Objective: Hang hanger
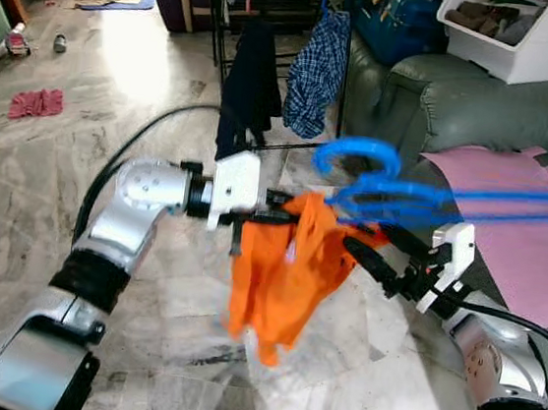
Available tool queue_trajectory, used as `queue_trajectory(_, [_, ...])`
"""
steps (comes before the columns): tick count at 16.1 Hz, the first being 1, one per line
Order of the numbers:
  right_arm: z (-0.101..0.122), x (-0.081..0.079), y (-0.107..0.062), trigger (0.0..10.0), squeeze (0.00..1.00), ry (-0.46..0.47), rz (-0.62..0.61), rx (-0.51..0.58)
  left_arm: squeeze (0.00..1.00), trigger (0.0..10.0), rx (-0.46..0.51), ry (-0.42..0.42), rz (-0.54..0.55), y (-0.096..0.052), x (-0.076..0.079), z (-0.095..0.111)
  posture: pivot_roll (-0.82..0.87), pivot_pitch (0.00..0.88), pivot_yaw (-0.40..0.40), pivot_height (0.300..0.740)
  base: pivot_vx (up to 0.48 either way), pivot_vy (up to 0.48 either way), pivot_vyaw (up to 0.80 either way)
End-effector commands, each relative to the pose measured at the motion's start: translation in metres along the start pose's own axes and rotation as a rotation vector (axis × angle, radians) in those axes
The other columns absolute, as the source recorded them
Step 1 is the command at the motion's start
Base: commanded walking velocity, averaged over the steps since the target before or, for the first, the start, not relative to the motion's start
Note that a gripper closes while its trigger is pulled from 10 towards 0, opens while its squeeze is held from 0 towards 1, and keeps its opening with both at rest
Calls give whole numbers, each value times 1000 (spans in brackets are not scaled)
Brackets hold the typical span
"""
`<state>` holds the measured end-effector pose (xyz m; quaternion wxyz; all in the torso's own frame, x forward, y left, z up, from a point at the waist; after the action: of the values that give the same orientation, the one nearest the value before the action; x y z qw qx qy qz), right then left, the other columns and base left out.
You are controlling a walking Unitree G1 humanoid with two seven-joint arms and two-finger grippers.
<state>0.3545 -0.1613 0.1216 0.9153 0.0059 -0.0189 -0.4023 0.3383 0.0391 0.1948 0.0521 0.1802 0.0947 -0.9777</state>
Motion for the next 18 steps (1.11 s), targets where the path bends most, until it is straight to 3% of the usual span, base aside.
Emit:
queue_trajectory(1, [6,4,1,10000,0,-7,-11,21,0,0,0,19,-1,-2,0,3,-25,93,5,740,0,0,0])
queue_trajectory(5, [6,2,0,10000,0,-8,7,13,0,0,-16,-15,26,-2,2,-10,-30,93,7,740,0,0,0])
queue_trajectory(13, [-22,-5,-5,10000,0,11,15,-70,0,0,66,37,33,6,-5,24,-25,95,3,740,0,0,0])
queue_trajectory(16, [-29,1,-8,10000,0,2,-17,-94,0,0,144,15,-12,8,2,49,-21,98,1,740,0,0,0])
queue_trajectory(18, [-20,3,-5,10000,0,-4,-24,-64,0,0,112,18,12,7,0,39,-20,98,2,740,0,0,0])
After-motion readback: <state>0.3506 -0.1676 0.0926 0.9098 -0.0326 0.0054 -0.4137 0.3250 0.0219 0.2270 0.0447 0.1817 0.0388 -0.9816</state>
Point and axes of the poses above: a point about 5 cm out from each wrist's last joint towards the gripper, its own y axis pointing out of the wrist towards the gripper, its own z axis along the axis of the wrist's last joint, x = y × z, the point moved 6 cm from there along y, pointing out of the wrist towards the gripper, and after that the axes turned 10 degrees about -y, right-handed, at the moved point
